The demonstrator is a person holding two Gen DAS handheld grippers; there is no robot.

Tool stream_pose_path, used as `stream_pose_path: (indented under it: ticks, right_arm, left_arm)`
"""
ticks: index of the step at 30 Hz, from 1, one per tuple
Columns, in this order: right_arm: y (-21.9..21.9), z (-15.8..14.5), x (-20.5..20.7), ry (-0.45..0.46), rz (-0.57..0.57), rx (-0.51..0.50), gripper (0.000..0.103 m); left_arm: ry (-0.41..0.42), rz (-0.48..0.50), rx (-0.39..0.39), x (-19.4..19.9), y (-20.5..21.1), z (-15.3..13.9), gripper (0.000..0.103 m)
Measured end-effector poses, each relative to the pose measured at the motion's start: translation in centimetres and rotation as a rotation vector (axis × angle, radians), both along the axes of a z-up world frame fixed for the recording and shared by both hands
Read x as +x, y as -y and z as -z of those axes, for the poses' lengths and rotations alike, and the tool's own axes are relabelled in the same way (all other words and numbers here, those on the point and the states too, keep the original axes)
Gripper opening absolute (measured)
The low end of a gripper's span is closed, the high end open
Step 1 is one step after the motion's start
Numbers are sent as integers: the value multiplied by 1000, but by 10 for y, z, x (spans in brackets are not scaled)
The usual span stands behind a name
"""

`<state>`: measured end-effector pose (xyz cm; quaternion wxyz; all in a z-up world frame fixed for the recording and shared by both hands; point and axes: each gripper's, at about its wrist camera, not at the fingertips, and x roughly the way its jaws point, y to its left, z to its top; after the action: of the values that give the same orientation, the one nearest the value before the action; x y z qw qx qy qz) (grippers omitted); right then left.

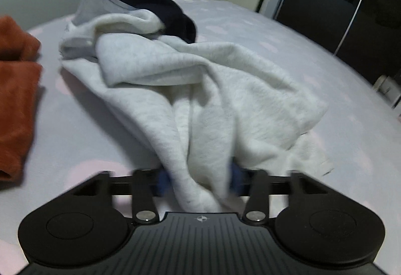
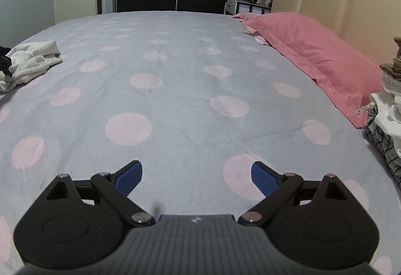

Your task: Fold clothes

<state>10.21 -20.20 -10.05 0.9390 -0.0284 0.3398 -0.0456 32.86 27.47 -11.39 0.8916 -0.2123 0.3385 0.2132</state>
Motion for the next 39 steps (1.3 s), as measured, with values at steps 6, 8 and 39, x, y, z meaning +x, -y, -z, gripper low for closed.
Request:
stream_pose_path:
  ticks: [6, 8, 39]
  right_arm:
    - [-2, 1, 1, -6, -13, -2, 95]
    - [-2, 0, 1, -4, -13, 0, 95]
    - [45, -94, -92, 302, 35, 73, 95]
  left_arm:
    - [45, 71, 121, -10, 20, -22, 14]
    - [56, 136, 163, -15, 30, -31, 13]
    - [155, 1053, 91, -323, 348, -140, 10]
